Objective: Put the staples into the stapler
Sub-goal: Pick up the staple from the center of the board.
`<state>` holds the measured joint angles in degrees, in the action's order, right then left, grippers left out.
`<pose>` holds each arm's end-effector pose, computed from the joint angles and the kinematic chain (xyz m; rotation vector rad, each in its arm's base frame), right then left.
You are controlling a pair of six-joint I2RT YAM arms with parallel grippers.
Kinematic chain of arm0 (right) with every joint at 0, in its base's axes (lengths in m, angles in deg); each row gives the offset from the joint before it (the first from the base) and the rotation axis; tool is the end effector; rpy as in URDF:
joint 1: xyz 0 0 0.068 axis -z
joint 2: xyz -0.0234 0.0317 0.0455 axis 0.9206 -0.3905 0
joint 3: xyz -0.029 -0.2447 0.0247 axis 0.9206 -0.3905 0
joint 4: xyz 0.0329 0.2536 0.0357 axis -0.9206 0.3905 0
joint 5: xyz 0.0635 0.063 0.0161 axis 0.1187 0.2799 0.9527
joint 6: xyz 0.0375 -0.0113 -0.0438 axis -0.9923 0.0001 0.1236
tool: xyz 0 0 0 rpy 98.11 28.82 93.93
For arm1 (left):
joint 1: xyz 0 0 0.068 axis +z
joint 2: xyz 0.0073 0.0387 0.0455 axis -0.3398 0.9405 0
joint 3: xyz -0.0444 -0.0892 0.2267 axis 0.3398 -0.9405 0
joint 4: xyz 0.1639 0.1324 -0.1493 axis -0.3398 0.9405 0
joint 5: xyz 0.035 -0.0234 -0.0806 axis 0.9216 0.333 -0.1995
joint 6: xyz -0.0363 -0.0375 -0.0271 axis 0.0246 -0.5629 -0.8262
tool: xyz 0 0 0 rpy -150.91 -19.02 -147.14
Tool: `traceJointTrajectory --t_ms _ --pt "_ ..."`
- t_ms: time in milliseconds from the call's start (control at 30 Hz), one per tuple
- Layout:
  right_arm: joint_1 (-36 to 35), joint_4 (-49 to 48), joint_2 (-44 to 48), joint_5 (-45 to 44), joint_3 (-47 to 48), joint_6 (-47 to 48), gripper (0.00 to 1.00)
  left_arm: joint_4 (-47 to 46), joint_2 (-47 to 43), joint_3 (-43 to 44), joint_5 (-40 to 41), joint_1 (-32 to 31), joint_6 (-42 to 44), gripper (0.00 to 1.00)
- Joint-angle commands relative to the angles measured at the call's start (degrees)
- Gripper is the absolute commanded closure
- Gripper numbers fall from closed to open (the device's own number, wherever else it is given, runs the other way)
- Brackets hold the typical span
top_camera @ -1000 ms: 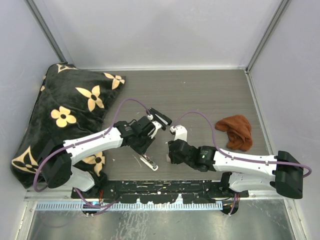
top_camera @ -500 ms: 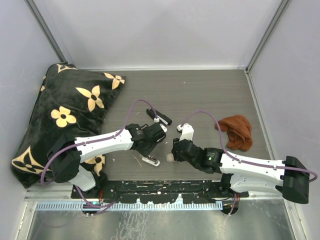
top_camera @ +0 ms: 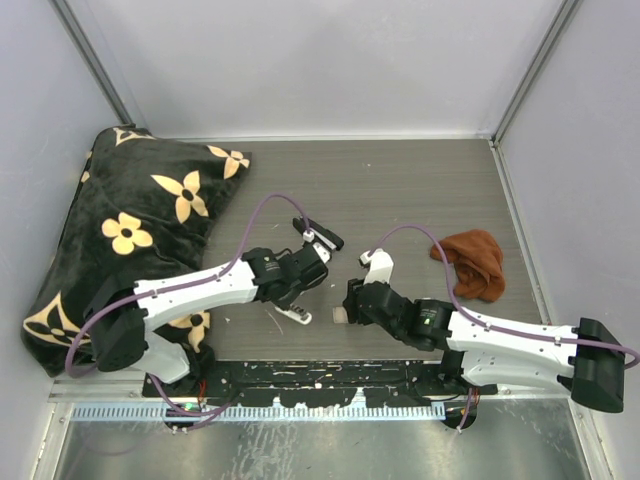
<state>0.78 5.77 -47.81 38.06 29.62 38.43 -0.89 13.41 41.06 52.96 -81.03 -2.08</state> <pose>0.1022 0.1824 0.1883 -0.2868 2.2179 0.4547 0.1488 -0.2395 0.2020 0.9498 2.5144 0.1238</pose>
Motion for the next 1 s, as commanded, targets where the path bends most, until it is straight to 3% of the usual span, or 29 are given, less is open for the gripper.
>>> traceJointTrajectory --t_ms 0,167,333,533,667,800,967 --pt "0.8 -5.7 -0.3 0.6 0.5 0.1 0.45 1.2 -5.0 3.0 5.9 -0.1 3.2 1.0" --pt "5.0 -12.0 0.8 7.1 -1.3 0.0 0.26 0.5 -8.5 2.9 7.4 0.9 7.4 1.0" --pt "9.7 -19.3 3.4 16.0 -4.3 -4.5 0.21 -4.0 -11.8 1.2 5.2 1.0 8.7 1.0" --pt "9.7 -28.5 0.8 24.0 -5.9 -8.1 0.23 -5.5 -12.6 0.8 3.7 1.1 8.6 1.0" --pt "9.6 -26.9 -0.6 22.7 -4.3 -7.7 0.24 -4.0 -12.6 1.3 6.6 2.1 10.9 1.0" --pt "10.0 -20.5 -5.7 16.6 0.5 -2.1 0.29 -3.3 -15.7 1.4 1.7 12.4 10.9 1.0" --pt "9.9 -15.2 -18.3 11.7 9.1 4.6 0.39 -6.9 -22.2 -2.1 -0.6 23.1 9.0 1.0"
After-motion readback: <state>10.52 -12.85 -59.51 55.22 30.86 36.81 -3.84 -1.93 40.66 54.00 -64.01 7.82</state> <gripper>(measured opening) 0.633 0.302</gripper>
